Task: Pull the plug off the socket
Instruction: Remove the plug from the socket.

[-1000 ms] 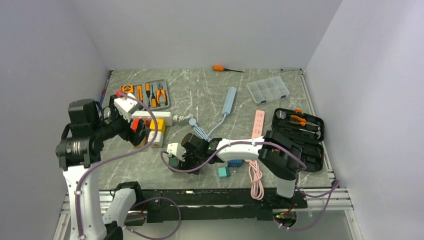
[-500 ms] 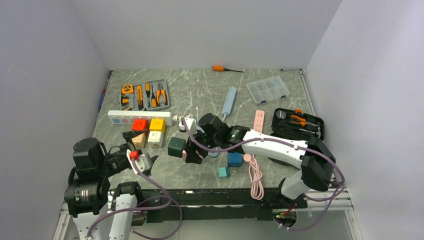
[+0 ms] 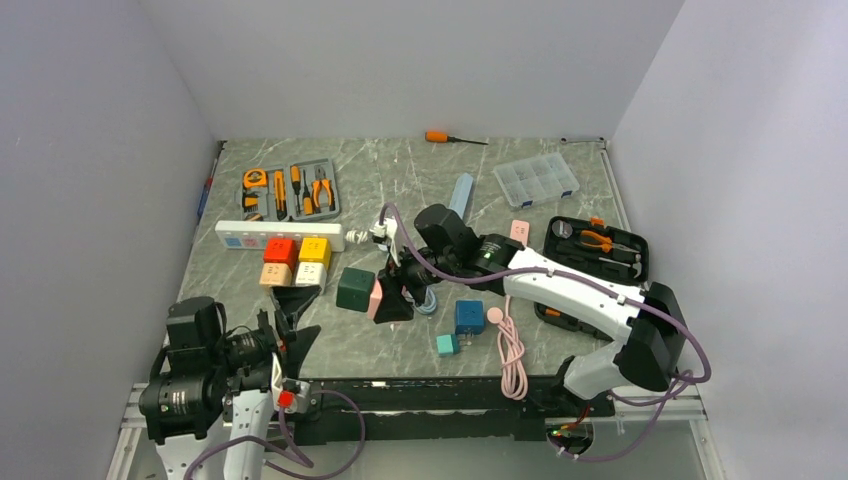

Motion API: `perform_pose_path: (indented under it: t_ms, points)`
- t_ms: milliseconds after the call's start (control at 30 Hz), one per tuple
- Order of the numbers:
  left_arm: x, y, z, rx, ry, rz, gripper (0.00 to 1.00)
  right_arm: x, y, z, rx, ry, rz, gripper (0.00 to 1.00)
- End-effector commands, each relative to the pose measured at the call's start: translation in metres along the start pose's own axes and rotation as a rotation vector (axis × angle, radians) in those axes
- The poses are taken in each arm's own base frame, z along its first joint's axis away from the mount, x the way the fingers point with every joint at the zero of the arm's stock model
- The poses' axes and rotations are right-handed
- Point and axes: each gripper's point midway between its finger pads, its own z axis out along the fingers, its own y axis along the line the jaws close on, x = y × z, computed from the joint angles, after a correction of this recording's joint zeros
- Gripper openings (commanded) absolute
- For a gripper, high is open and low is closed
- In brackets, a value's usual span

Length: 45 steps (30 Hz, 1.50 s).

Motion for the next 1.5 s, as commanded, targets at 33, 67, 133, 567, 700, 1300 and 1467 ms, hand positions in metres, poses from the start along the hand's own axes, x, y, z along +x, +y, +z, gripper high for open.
perform_pose_path:
  t_ms: [33,67,133,567,700,1300,1467]
  points:
    - [-0.006,0.000,0.007,0.020,-0.071,0.288,0.99,-0.046,0.029,-0.016,-0.071,-0.105,-0.035,0.00]
    - [-0.005,0.001,0.008,0.020,-0.079,0.287,0.99,-0.048,0.031,-0.016,-0.071,-0.108,-0.035,0.00]
    - [-0.003,0.009,0.009,-0.002,-0.085,0.290,0.99,-0.051,0.032,-0.015,-0.070,-0.112,-0.033,0.00]
    - [0.010,0.025,0.014,-0.020,-0.092,0.339,0.99,-0.069,0.044,0.003,-0.084,-0.109,-0.039,0.00]
    - [0.017,0.028,0.017,-0.005,-0.103,0.345,0.99,-0.076,0.043,0.009,-0.068,-0.105,-0.044,0.00]
    - [0.039,0.026,0.031,0.028,-0.093,0.415,0.68,-0.094,0.037,0.043,-0.059,-0.076,-0.042,0.00]
    - [0.044,0.020,0.033,0.048,-0.083,0.438,0.62,-0.086,0.038,0.041,-0.063,-0.070,-0.035,0.00]
